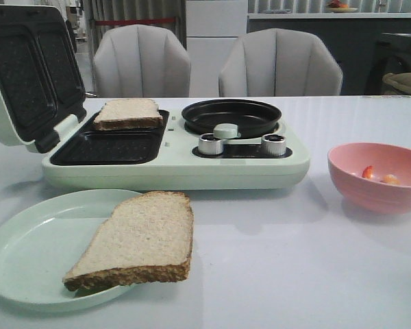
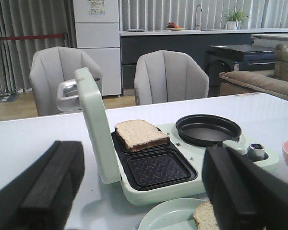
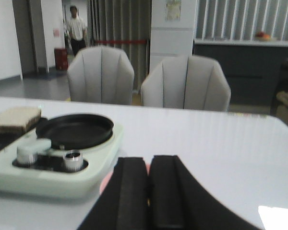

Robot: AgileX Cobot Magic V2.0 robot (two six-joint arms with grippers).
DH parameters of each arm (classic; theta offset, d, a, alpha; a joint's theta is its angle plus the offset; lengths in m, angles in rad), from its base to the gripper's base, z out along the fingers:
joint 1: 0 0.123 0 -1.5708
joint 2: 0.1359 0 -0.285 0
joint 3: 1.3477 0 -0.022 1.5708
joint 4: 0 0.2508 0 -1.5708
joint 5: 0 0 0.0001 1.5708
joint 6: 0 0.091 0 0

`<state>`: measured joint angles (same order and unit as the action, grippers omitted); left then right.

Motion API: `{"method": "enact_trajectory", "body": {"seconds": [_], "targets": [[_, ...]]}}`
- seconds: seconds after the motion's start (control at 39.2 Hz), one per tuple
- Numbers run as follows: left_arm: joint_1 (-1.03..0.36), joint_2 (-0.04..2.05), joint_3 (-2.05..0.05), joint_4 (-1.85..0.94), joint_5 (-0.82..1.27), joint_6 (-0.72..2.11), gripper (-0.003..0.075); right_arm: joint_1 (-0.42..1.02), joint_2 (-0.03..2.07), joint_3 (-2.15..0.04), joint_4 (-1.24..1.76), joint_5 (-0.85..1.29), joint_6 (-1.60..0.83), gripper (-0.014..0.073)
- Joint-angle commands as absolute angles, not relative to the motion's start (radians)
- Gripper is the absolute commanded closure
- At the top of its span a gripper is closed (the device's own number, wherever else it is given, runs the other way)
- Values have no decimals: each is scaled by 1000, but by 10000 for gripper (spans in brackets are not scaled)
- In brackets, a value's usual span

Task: Make breakfast with bread and shrimp

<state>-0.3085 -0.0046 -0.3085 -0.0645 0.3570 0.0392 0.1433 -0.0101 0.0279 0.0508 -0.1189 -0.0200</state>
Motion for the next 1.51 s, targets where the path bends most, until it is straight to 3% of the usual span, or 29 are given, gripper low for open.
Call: {"method": "enact_trajectory", "body": {"seconds": [0.0,0.26,0.64,0.71,0.84,0.94,1.48], "targets": [[-315,0,-332,-75,270,34,156,142,-20,-53,37,-276,-22,452],[-315,0,-332,-75,270,34,156,142,191,-355,36,187,-22,452],[-315,0,-332,-75,260,34,156,142,356,-370,61,216,-21,443],[-315,0,-332,-75,260,34,156,142,377,-385,92,235,-21,376],[-315,0,-332,-75,260,34,156,142,443,-436,147,299,-21,151],[-315,0,-332,-75,260,34,156,144,516,-489,201,348,-21,46],[-315,0,-332,-75,275,34,156,341,1104,-766,532,468,-40,43]]}}
